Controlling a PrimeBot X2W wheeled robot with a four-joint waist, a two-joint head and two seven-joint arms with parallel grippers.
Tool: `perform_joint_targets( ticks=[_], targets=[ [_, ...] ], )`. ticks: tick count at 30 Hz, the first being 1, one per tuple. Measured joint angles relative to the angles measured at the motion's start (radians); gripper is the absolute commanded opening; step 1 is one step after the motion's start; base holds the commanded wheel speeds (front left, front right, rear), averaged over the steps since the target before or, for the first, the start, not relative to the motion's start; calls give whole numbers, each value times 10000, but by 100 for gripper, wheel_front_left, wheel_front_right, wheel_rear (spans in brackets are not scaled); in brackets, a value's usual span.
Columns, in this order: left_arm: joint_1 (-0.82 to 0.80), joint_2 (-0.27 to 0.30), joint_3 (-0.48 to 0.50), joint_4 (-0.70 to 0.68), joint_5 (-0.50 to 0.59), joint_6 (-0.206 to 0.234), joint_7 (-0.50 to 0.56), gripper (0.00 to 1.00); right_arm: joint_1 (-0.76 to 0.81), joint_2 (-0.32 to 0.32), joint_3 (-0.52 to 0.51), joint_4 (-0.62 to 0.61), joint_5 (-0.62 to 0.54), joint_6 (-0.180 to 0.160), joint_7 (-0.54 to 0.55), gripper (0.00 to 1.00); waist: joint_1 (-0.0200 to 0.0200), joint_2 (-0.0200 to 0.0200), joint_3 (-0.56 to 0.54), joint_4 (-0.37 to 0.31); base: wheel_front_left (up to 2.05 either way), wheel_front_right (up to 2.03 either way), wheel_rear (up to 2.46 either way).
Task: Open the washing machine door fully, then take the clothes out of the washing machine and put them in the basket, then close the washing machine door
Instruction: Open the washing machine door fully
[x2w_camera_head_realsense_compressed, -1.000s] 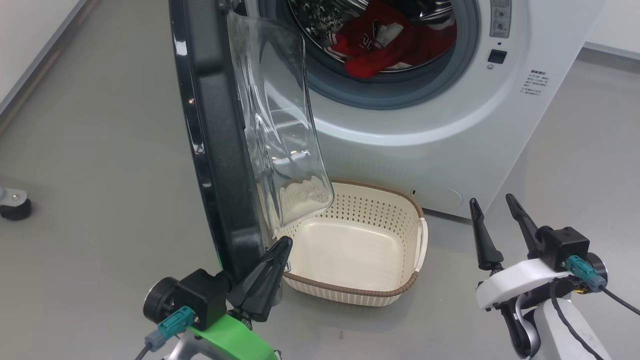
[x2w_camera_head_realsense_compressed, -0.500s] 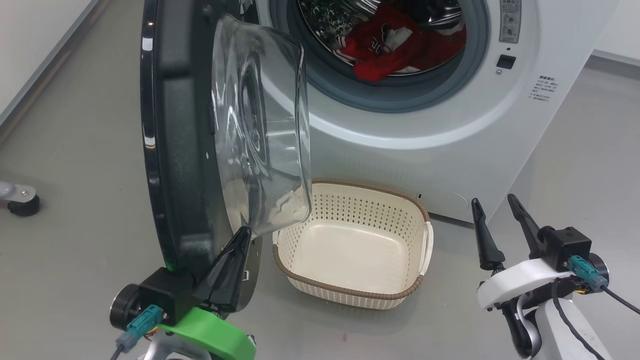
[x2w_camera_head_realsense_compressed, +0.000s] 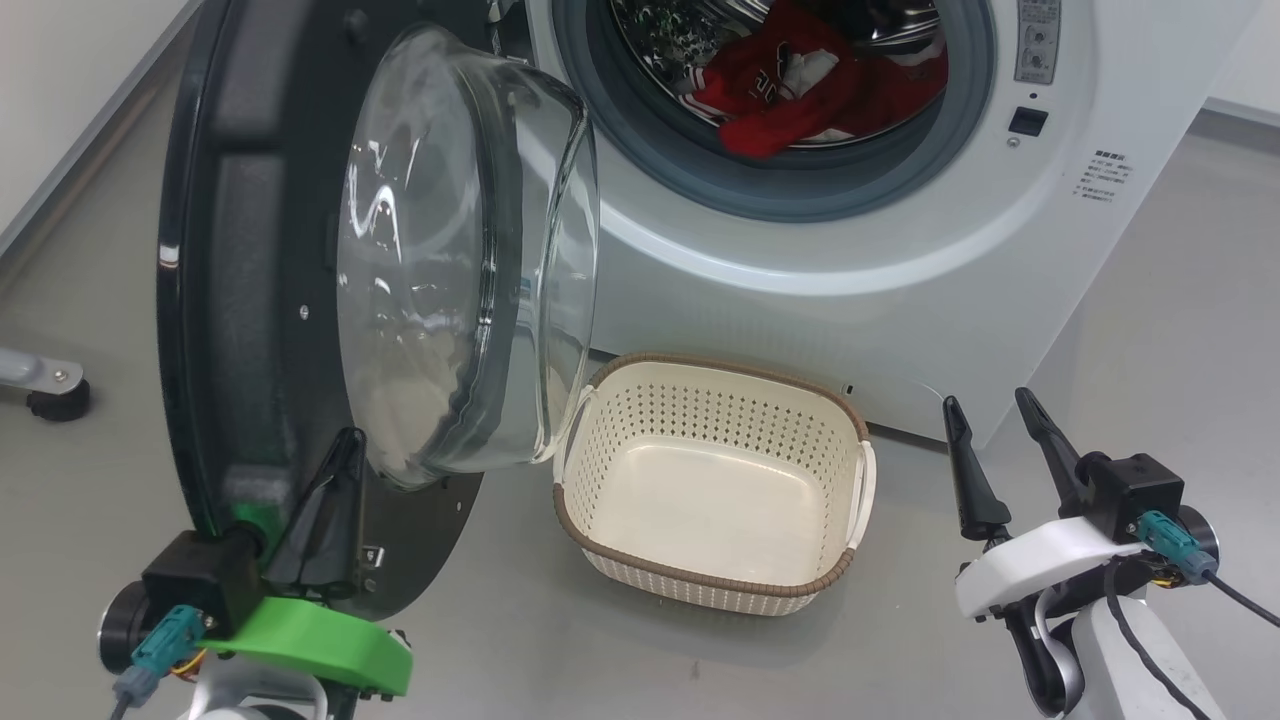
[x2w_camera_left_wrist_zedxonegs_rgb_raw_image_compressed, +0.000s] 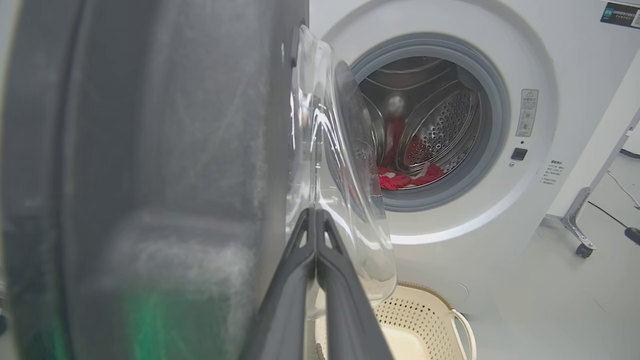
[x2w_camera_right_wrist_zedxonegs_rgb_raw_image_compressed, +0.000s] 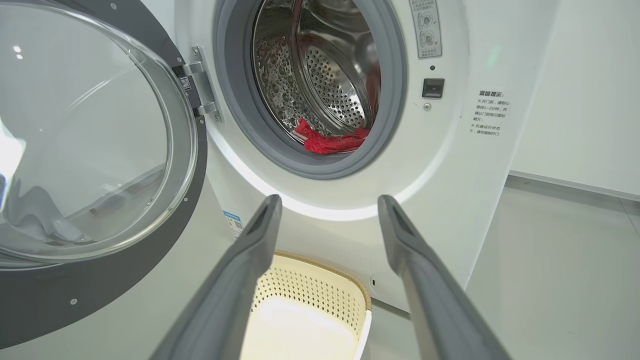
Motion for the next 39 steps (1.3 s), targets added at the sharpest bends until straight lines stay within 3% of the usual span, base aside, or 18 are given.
perform_joint_targets(
  ticks=[20,39],
  targets=[
    [-189,90,2036,788,-585,98,-978,0,-172,4,-38,-123,-368,10,0,100,0,0,547,-180,0,0,0],
    [-1491,198,3902,2456,-1135,138,-1779,0,-711,-221,-194,-282,-543,38,0,100,0,0,1470,-357,0,0,0]
  ],
)
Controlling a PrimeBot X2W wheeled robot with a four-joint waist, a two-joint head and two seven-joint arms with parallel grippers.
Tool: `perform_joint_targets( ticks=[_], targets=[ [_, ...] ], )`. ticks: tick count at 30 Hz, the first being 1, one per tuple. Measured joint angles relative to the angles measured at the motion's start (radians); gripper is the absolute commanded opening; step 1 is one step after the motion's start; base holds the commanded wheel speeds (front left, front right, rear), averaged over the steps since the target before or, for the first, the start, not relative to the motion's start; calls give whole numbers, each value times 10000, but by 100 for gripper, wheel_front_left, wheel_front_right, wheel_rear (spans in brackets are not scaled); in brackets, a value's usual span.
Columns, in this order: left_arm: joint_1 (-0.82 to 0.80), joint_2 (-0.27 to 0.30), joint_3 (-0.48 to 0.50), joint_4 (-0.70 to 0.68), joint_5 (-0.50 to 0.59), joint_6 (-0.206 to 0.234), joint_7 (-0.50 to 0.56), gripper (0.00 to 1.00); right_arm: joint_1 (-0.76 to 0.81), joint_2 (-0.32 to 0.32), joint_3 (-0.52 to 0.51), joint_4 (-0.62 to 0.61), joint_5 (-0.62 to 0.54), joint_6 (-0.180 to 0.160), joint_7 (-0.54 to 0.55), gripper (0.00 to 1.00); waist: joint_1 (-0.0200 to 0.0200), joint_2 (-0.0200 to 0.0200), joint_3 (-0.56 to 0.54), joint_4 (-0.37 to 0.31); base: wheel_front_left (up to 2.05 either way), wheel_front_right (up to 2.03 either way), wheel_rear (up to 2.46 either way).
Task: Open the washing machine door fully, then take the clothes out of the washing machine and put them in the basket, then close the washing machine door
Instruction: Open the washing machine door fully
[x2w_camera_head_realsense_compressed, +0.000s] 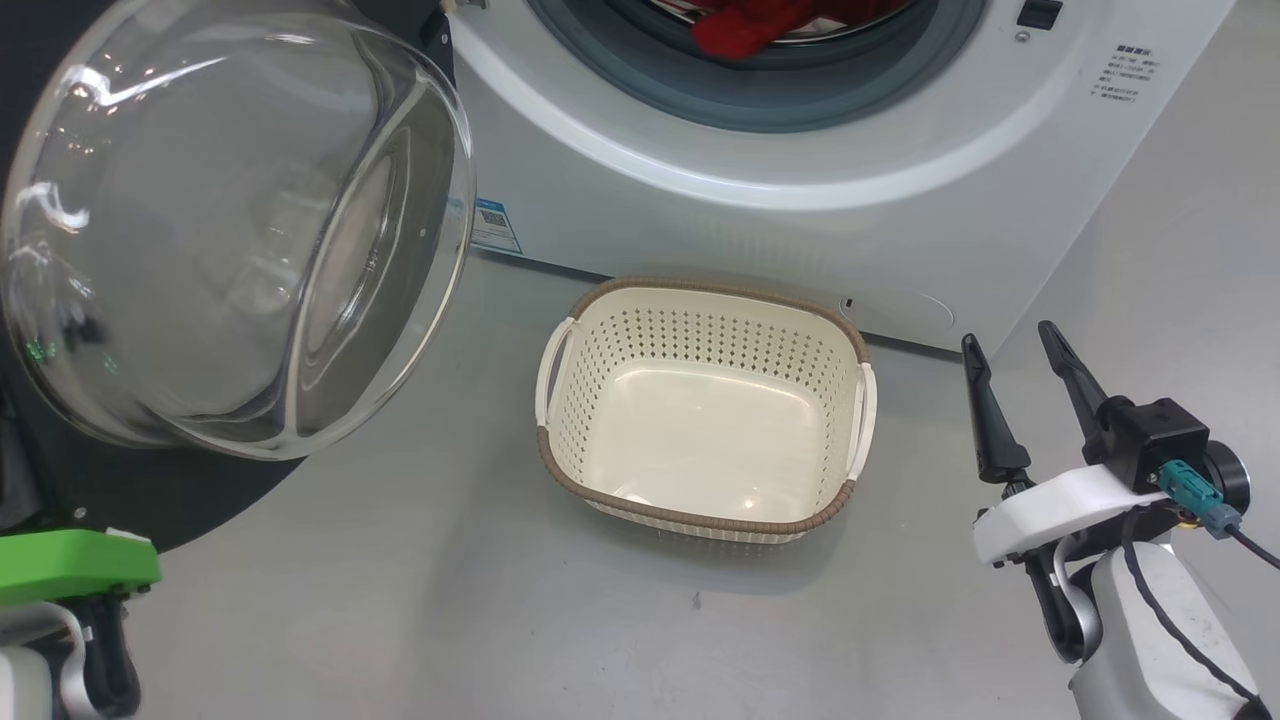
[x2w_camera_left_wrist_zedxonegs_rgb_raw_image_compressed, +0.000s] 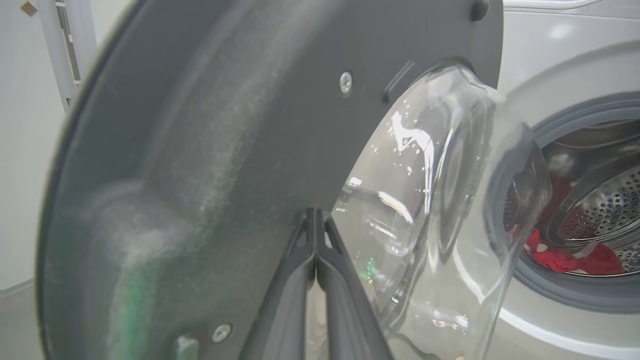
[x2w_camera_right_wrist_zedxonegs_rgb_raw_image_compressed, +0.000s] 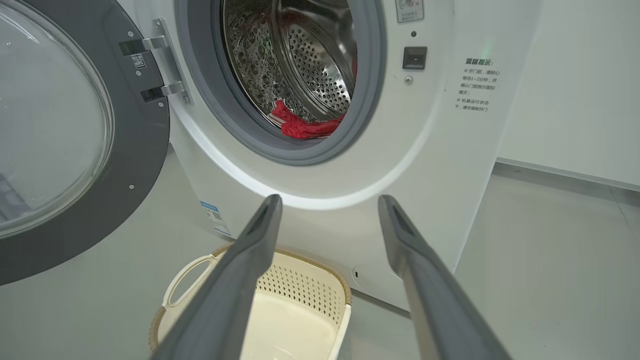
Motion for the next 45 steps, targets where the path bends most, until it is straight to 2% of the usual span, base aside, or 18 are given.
perform_joint_targets(
  ticks=[12,21,31,41,42,44,45],
  targets=[
    [-599,336,662,1168,-96,4,-138,0,-8,-23,-38,52,-2,2,0,100,0,0,34,-45,0,0,0],
    [-772,487,635,1636,-63,6,-228,0,-40,-23,-38,109,-2,56,0,100,0,0,-53,-47,0,0,0],
    [-533,295,234,1346,314,6,-330,0,-38,19,40,282,-13,56,0,100,-1,0,-389,-102,0,0,0],
    [371,-84,-734,594,959,-117,-405,0,93,82,77,385,-12,56,0,100,-1,0,-849,-189,0,0,0],
    [454,-127,-825,504,1005,-150,-405,5,105,84,94,403,-12,56,0,100,-1,0,-900,-195,0,0,0],
    [605,-142,-1012,291,1149,-184,-405,37,108,100,151,420,-12,58,0,100,-1,0,-996,-216,0,0,0],
    [676,-148,-1097,178,1181,-226,-405,49,110,119,173,424,-10,58,0,100,-1,0,-1037,-232,0,0,0]
  ],
)
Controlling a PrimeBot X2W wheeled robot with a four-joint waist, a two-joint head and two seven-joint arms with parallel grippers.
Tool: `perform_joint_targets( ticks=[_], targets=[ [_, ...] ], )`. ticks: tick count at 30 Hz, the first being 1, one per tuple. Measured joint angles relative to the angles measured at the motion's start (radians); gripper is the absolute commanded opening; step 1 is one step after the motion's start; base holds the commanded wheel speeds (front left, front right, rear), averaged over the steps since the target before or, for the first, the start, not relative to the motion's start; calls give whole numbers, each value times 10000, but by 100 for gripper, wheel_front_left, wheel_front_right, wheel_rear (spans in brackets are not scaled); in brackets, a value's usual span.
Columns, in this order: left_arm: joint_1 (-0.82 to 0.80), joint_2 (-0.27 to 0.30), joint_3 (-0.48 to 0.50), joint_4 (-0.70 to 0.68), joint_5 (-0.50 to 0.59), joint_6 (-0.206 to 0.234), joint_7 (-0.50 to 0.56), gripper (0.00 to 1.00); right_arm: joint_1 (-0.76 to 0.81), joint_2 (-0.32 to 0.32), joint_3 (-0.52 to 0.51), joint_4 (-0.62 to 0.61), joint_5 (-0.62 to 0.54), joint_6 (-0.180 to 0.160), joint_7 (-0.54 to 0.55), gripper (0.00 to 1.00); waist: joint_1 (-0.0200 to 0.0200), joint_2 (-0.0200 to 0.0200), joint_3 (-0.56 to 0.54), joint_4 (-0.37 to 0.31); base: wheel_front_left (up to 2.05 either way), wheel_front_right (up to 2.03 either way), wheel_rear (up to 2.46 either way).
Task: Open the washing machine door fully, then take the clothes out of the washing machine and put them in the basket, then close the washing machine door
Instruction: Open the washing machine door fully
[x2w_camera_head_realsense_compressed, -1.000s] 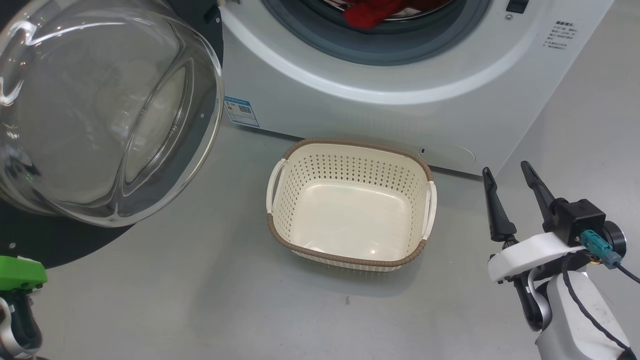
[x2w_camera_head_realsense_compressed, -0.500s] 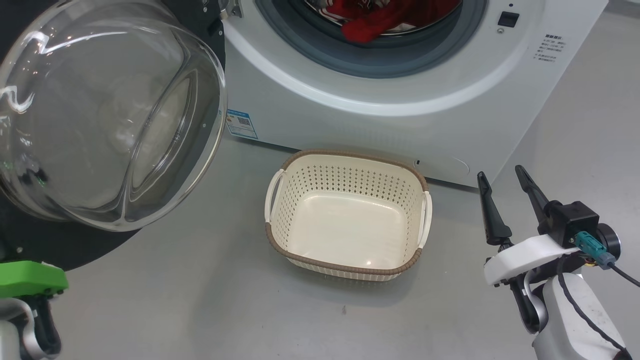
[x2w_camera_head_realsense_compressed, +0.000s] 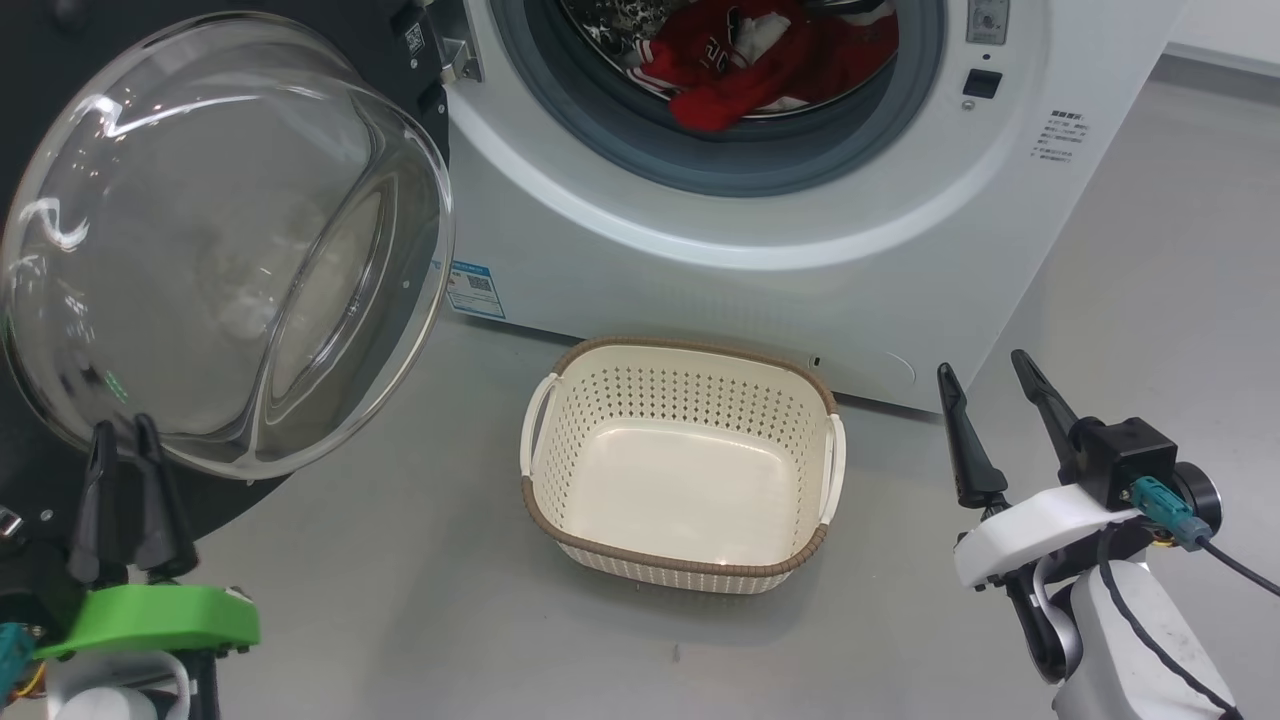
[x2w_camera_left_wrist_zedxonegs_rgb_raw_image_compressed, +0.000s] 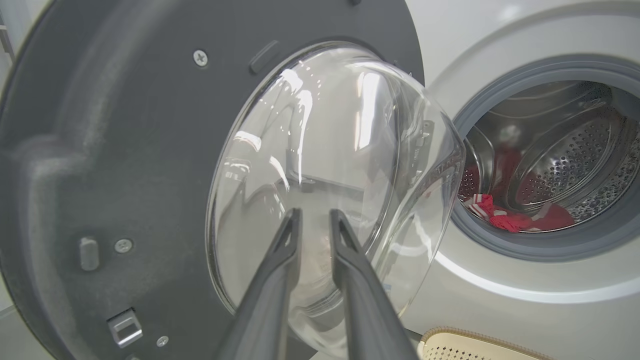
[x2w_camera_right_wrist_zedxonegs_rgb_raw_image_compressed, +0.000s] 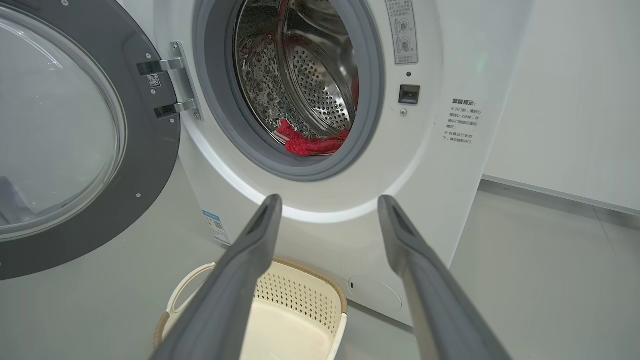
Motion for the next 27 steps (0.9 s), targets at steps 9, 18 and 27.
perform_joint_targets(
  ticks=[9,18,27],
  targets=[
    [352,-219,-1208,-1072,290,-485,270,100,44,46,198,-17,29,0,0,100,0,0,-155,-317,0,0,0],
    [469,-213,-1981,-1415,575,-790,790,100,67,73,662,-58,33,0,0,100,0,0,-136,-831,0,0,0],
    [548,-224,-2040,-1260,685,-723,1032,100,61,104,928,-270,121,0,0,100,0,0,-124,-1713,0,0,0]
  ],
)
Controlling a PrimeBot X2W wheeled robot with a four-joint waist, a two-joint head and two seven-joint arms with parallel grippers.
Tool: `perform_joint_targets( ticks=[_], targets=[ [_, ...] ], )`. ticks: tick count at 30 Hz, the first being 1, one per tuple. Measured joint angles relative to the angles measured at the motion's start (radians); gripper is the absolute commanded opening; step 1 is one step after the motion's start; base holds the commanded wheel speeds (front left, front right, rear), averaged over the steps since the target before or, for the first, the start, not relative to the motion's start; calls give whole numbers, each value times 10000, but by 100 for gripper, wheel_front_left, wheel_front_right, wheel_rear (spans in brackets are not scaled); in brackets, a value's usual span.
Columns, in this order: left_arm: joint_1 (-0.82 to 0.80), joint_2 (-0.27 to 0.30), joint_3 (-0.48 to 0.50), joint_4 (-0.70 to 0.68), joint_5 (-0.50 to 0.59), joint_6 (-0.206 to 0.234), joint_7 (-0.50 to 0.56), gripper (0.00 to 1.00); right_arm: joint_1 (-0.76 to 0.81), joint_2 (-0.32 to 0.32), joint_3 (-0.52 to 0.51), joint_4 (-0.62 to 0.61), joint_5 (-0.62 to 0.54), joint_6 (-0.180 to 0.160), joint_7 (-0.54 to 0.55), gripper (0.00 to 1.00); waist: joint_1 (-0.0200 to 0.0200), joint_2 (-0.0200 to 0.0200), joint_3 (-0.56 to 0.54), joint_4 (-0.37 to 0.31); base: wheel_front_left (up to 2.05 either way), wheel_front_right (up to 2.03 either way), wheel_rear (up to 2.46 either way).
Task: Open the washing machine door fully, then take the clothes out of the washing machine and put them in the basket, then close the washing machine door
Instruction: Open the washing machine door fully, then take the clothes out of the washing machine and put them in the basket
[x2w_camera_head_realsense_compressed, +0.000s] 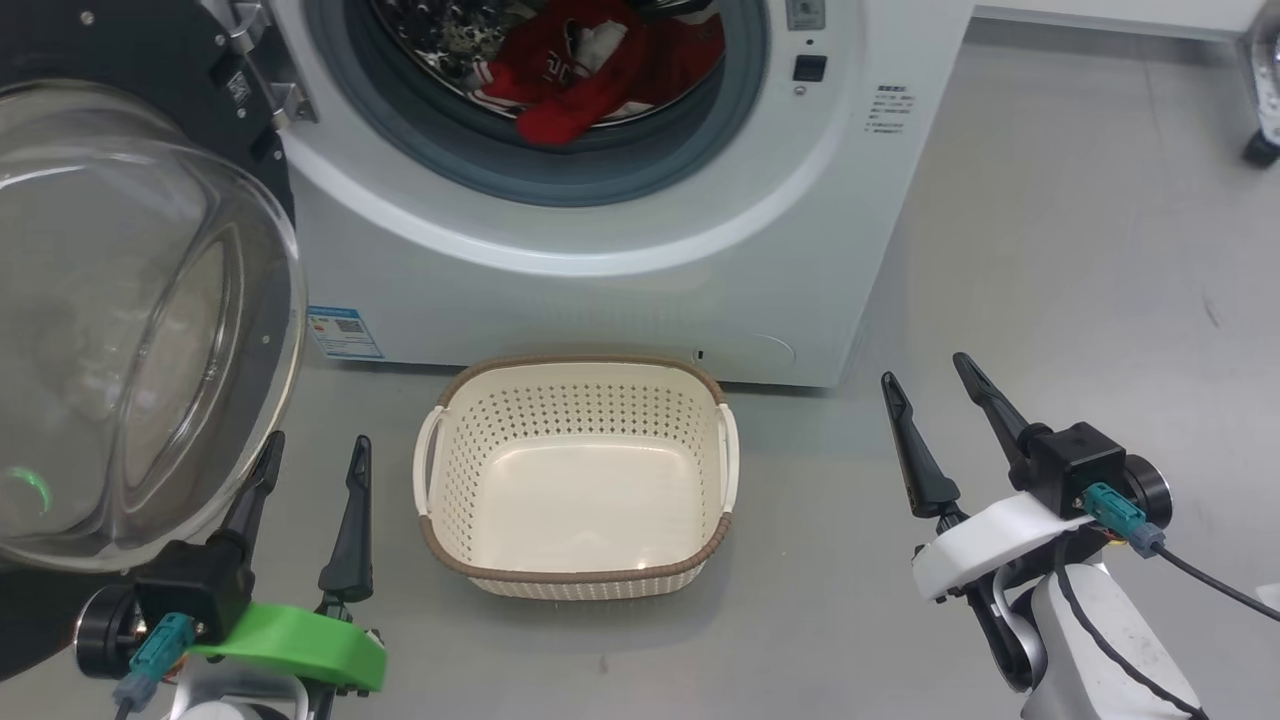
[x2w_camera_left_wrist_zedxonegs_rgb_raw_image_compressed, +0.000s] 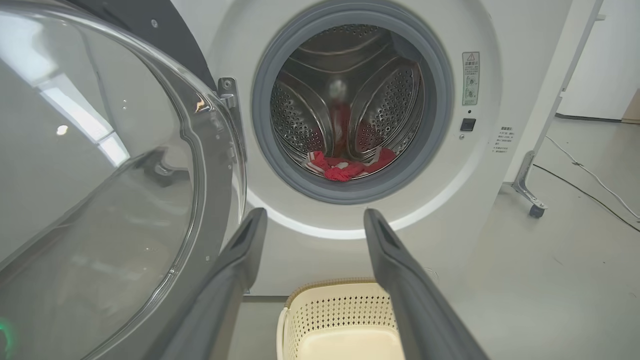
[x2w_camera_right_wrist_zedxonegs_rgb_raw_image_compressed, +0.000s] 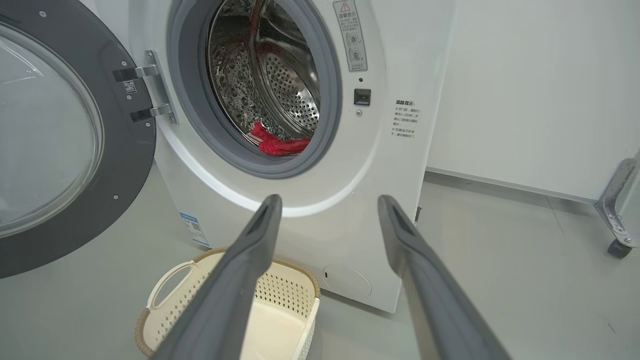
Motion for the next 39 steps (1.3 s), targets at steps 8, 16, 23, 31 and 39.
perform_joint_targets(
  ticks=[8,16,23,31,39],
  targets=[
    [28,-8,226,359,90,232,27,100,137,4,42,-178,109,0,0,100,0,0,-84,-861,0,0,0],
    [383,-82,276,869,8,353,128,100,626,15,75,-211,215,0,0,100,0,0,-396,-1550,0,0,0],
    [565,-88,265,1137,-38,426,217,100,873,40,153,-299,389,-8,0,100,0,0,-667,-1835,0,0,0],
    [577,-107,234,1214,-38,431,249,100,1079,67,174,-447,545,-21,0,100,1,0,-798,-1932,0,0,0],
    [581,-130,251,1264,-58,441,245,100,1147,71,192,-529,550,-107,0,100,0,0,-847,-1982,0,0,0]
  ],
)
